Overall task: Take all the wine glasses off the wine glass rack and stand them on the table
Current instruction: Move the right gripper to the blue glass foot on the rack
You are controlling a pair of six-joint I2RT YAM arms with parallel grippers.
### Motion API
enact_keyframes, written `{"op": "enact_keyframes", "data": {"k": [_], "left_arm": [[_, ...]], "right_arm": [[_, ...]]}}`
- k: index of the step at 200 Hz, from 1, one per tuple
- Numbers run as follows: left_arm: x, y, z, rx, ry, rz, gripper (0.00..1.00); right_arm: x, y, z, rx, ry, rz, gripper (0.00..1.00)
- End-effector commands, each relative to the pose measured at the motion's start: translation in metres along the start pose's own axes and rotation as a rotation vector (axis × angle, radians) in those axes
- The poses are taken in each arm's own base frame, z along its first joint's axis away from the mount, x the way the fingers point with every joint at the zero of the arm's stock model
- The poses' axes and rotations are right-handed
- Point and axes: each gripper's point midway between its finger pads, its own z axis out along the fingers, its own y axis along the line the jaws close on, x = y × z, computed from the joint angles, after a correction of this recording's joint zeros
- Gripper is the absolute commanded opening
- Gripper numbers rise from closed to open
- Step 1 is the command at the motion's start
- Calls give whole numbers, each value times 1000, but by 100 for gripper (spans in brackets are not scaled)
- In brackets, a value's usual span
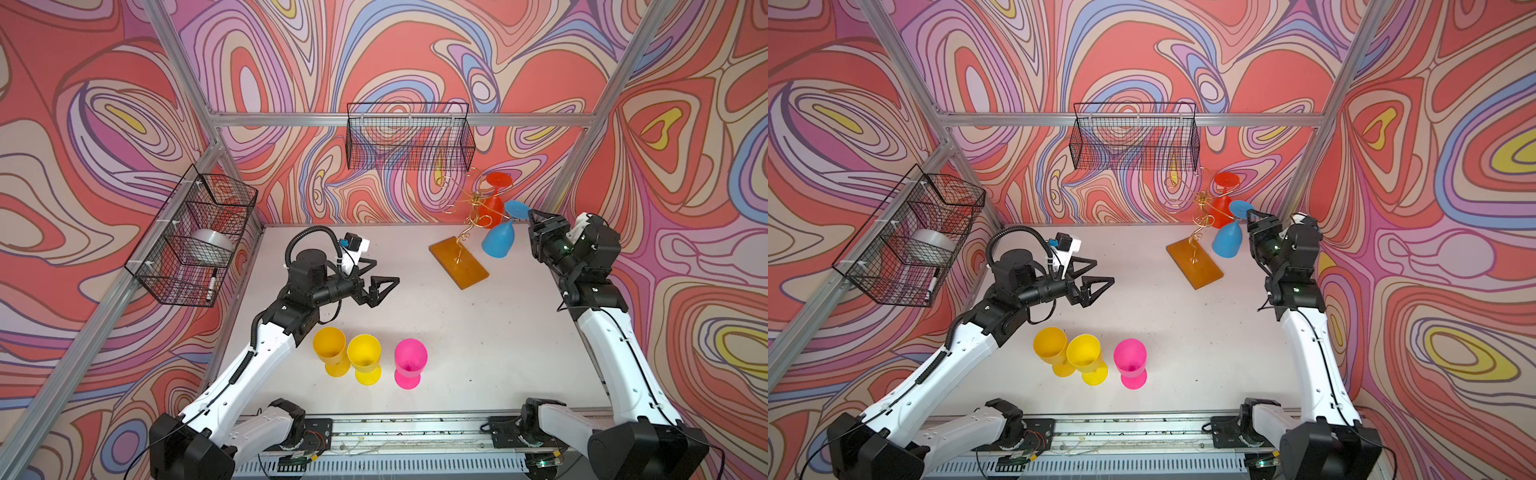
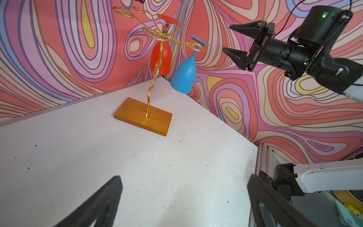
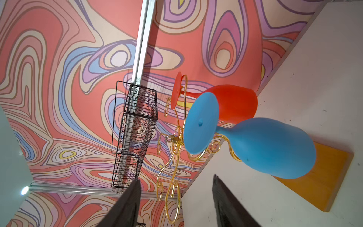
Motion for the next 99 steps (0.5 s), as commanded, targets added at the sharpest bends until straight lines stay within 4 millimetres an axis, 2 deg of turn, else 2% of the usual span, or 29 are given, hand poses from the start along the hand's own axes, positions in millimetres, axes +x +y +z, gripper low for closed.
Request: {"op": "enact_keyframes", "data": {"k": [1,38,69,99], "left_arm": [[-12,-12,-3,34,-22,37,100],[-11,-11,-3,35,-17,34,100],[-11,-11,-2,34,-14,35,100],[-10,-11,-2,34,-13,37,100]], "right_arm": [[5,11,3,-59,74,18,60],[7,-2,15,-64,103,76,57],[4,-4,23,-72,101,92,54],[0,-6,33,-81,95,110,46]]}}
